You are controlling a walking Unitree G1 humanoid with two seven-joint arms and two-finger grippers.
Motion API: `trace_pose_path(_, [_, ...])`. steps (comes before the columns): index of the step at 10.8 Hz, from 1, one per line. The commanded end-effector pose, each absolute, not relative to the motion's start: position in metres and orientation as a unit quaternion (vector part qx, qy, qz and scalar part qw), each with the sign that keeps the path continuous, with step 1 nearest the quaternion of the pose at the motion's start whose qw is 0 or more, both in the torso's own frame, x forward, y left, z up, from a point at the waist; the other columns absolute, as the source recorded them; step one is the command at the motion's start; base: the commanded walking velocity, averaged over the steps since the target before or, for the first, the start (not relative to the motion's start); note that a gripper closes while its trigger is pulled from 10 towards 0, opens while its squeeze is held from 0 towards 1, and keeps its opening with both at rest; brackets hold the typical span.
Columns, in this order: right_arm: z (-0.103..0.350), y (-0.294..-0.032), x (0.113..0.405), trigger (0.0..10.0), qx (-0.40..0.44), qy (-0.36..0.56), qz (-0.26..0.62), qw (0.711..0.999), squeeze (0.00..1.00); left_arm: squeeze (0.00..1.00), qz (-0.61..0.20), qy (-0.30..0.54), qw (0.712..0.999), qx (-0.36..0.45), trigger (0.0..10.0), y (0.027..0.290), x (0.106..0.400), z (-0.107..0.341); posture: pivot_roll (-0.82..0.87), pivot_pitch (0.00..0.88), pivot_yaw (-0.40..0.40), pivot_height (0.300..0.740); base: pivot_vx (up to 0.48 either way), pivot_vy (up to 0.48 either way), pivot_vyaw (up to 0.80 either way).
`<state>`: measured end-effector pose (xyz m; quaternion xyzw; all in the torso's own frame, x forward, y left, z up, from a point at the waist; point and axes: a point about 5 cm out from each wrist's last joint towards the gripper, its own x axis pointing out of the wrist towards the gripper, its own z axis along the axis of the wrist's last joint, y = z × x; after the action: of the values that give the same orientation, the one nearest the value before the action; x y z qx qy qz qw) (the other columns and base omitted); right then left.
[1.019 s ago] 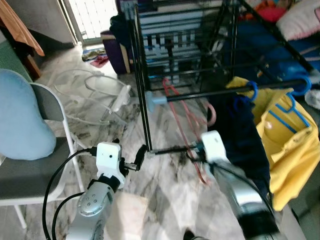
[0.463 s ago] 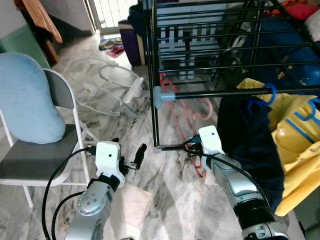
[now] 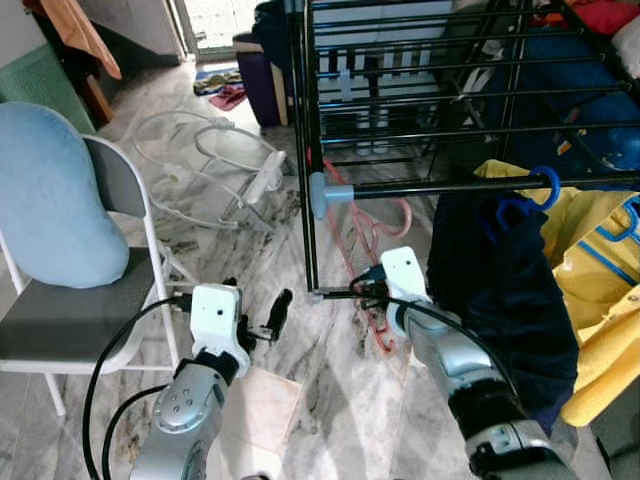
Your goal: Hang hanger
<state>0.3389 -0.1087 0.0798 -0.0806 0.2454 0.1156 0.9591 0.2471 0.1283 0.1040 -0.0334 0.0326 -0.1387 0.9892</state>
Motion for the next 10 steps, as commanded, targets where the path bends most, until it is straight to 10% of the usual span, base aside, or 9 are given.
trace_pose_path(1, [0.107,-0.101,0.351,10.0,-0.084,0.182,0.119,0.973,0.0,0.0,-0.134,0.037,0.99,-0.028,10.0,0.132,0.245,0.104,-0.05,0.106,0.053,0.74,0.0,0.0,0.0])
trace_pose_path(10, [0.093,-0.152,0.292,10.0,-0.091,0.132,0.044,0.986,0.0,0.0,-0.146,0.04,0.988,-0.023,10.0,0.132,0.249,0.105,-0.07,0.112,0.08,0.74,0.0,0.0,0.0])
